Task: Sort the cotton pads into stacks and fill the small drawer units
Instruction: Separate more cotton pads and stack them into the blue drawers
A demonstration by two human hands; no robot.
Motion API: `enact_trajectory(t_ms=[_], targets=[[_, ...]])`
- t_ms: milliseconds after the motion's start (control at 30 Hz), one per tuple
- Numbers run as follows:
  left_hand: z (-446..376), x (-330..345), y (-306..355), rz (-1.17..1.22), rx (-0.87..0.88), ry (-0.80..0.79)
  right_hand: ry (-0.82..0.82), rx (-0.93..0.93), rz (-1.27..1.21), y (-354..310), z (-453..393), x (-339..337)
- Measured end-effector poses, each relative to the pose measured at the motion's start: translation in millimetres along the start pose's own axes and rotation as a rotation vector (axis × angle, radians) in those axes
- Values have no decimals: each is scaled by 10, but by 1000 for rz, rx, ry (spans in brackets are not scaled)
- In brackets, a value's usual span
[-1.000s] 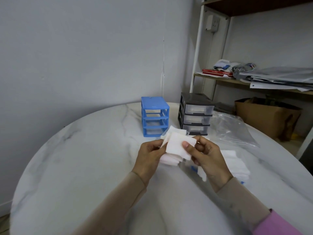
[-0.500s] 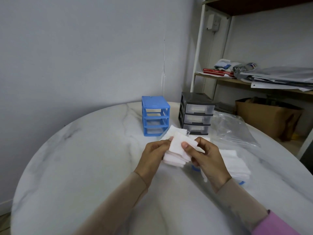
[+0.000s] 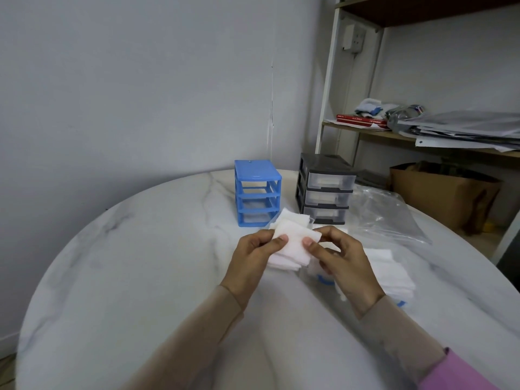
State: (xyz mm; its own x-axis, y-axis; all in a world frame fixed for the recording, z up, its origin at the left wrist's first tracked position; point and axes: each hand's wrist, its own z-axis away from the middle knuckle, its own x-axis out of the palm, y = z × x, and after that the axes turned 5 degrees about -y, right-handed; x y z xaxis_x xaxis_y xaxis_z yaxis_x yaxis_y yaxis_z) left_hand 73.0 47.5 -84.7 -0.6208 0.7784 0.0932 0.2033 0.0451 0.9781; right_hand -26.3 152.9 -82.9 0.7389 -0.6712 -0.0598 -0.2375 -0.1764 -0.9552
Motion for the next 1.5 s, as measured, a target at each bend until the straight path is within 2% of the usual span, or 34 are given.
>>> enact_trajectory(t_ms=[100,233,333,433,567,767,1033,1233,1500], targets=[[-6,-24,11,69,-24,60,25,-32,-88,-58,20,-9],[8,-71,30,-23,34,12,15,-87,-128,-79,10,-53],[13,-77,17,-90,71,-70,-52,-118,-66,-107,22,-48],[14,-66,1,-49,38,-137,-76,-137,16,-106,20,-53],[-4,-82,21,-39,14,-115,-76,-165,14,-109,-21,-97],[-6,-89,56,-24,-56,-104,-164,-216,84,-126,11,-61],[18,-19,82,-38,-58,-179,-31,-219,181,-88,15,-100],[26,-14,90,49,-58,-163,-27,-259,259,-55,18,-86],[25,-12,72,-30,-31,-165,-1,-283,315,-54,34,-81]])
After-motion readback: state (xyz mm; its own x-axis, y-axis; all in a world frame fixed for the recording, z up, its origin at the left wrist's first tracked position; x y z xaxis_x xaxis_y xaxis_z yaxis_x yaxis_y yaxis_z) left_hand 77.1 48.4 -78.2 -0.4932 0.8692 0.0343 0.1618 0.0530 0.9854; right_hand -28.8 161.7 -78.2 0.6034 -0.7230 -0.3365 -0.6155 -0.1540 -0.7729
